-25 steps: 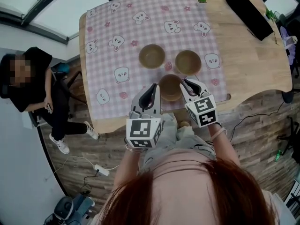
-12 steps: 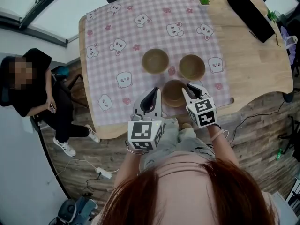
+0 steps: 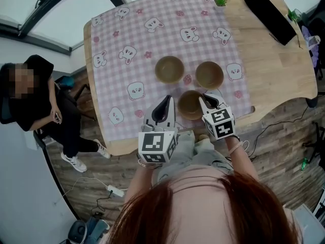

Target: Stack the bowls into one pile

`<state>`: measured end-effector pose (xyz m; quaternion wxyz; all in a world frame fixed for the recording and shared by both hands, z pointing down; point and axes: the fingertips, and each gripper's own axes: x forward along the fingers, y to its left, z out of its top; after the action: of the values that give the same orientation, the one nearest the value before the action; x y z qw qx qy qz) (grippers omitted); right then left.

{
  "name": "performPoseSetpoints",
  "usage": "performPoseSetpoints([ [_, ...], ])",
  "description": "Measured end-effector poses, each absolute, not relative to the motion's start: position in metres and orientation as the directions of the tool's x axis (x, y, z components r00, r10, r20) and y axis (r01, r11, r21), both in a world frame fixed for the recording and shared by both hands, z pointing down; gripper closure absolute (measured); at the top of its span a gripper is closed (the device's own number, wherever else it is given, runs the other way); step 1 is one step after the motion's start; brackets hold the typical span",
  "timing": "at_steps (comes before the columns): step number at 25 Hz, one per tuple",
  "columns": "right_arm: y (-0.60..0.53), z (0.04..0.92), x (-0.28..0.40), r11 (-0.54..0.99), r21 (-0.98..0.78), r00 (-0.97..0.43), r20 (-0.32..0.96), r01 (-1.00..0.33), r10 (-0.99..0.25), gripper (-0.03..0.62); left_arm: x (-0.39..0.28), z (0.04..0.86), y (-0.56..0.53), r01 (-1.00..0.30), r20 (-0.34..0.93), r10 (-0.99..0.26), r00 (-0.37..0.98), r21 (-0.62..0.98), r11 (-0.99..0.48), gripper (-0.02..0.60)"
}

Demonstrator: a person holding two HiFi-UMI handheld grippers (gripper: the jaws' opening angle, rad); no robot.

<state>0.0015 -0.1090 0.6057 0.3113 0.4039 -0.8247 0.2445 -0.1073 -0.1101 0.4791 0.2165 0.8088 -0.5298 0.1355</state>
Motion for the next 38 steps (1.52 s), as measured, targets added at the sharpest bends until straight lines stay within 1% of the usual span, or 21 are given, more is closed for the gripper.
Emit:
performPoseSetpoints([
  [6, -0.112, 0.598, 0.001, 0.547, -0.179, -0.497, 0.699, -0.818, -0.514, 0.574, -0.109, 0.478, -0.115, -0.912, 0.446, -0.795, 0.410, 0.211, -0.352, 0.566],
  [21, -0.098, 0.565, -0.007, 0.530, -0.135, -0.474, 0.662, -0.837, -0.580, 0.579, -0.126, 0.465, -0.095, -0.898, 0.402, -0.803, 0.440, 0.228, -0.377, 0.566],
  [26, -0.105, 0.561, -0.004, 0.535, -0.128, -0.485, 0.629, -0.835, -0.608, 0.579, -0.125, 0.470, -0.097, -0.901, 0.383, -0.816, 0.433, 0.213, -0.378, 0.566],
  [31, -0.120, 0.538, -0.006, 0.530, -0.142, -0.493, 0.620, -0.836, -0.610, 0.579, -0.126, 0.458, -0.109, -0.901, 0.403, -0.806, 0.433, 0.221, -0.373, 0.566],
  [38, -0.138, 0.516, -0.010, 0.566, -0.132, -0.523, 0.591, -0.814, -0.615, 0.579, -0.127, 0.446, -0.116, -0.913, 0.387, -0.828, 0.406, 0.212, -0.349, 0.566],
])
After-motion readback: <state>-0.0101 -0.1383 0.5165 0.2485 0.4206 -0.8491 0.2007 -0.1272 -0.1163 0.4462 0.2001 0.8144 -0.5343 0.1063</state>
